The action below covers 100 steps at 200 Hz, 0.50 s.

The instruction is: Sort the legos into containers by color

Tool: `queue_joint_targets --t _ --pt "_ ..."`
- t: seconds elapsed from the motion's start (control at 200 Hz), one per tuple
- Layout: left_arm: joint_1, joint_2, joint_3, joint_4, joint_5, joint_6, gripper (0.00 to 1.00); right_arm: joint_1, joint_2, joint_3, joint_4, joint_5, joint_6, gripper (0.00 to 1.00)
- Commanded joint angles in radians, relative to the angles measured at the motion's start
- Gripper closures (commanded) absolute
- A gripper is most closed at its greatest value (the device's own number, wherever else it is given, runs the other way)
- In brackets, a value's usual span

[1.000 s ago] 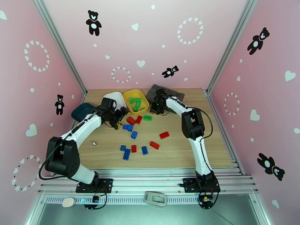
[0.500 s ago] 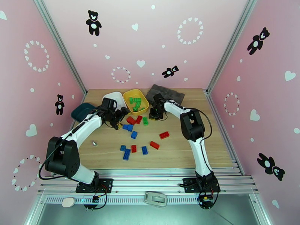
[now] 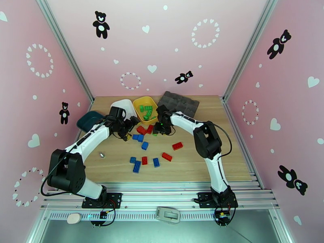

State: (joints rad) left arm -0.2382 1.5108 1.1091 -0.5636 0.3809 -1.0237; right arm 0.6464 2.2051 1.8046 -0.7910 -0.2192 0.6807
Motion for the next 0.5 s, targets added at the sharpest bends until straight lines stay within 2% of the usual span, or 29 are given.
queue_joint_targets --t 0.0,0.225,0.495 --pt "-0.006 -0.043 -0.020 -0.025 -0.029 0.020 0.03 0.031 0.013 0.083 -0.102 0.080 0.020 0.38" --pt "0.001 -0.075 -0.051 -0.038 -0.031 0.033 0.02 0.054 0.111 0.210 -0.195 0.111 0.051 0.37" --pt "0.025 -0.104 -0.081 -0.044 -0.017 0.042 0.02 0.071 0.142 0.223 -0.216 0.118 0.069 0.37"
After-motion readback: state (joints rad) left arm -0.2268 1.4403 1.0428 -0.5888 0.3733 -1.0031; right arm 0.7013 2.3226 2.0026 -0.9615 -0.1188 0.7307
